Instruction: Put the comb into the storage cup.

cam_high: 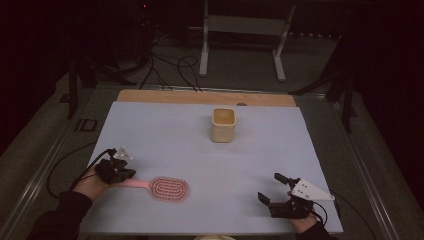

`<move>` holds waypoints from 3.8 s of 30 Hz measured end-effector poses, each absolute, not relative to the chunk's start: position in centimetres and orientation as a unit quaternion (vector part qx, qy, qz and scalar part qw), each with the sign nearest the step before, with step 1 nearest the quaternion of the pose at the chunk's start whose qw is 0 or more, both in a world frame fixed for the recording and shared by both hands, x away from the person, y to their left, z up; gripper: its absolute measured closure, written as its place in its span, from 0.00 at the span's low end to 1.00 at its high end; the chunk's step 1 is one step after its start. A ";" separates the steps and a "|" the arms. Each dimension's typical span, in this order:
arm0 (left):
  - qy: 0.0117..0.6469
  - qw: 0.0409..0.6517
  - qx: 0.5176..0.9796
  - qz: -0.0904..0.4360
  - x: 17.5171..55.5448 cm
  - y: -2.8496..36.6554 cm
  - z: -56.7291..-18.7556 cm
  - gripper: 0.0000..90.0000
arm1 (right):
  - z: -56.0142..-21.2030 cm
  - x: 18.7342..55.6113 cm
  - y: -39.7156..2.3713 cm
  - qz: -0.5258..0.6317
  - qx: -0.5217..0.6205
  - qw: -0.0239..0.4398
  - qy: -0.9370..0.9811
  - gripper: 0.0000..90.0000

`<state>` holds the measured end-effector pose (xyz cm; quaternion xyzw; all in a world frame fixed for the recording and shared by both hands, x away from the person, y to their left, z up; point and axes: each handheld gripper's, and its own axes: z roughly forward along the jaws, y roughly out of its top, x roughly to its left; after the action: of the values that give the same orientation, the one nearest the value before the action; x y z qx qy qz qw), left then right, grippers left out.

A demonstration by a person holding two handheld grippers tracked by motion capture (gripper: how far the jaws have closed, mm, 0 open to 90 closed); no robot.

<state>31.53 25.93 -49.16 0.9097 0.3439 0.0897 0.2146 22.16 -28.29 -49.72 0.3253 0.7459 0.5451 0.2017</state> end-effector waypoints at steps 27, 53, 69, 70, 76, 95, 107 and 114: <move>0.325 0.193 0.922 0.081 26.6 26.4 -48.9 1.00 | -49.8 22.2 -28.1 0.543 0.327 0.198 0.748 0.10; 0.309 0.173 0.933 0.057 24.9 25.5 -48.1 1.00 | -49.9 22.2 -27.9 0.542 0.327 0.196 0.749 0.10; 0.318 0.161 0.932 0.067 25.6 24.7 -46.1 0.71 | -49.9 22.2 -28.0 0.540 0.329 0.197 0.749 0.10; 0.319 0.159 0.932 0.066 25.7 24.6 -46.1 0.68 | -49.9 22.3 -28.0 0.540 0.331 0.195 0.749 0.10; 0.313 0.149 0.936 0.057 26.0 24.1 -45.8 0.55 | -49.9 22.3 -28.0 0.539 0.332 0.197 0.749 0.10; 0.279 0.105 0.954 -0.010 26.6 21.2 -46.5 0.00 | -50.0 22.3 -27.9 0.536 0.331 0.196 0.751 0.10; 0.260 0.062 0.964 -0.014 27.0 19.7 -47.3 0.07 | -50.0 22.3 -27.9 0.536 0.332 0.195 0.751 0.10; 0.256 0.056 0.965 -0.019 27.1 19.6 -47.4 0.25 | -50.0 22.3 -28.0 0.535 0.331 0.196 0.752 0.10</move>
<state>27.12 19.60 -47.40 0.9648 0.2562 -0.0186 0.0560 22.29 -27.99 -50.00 0.3307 0.7519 0.5354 0.1963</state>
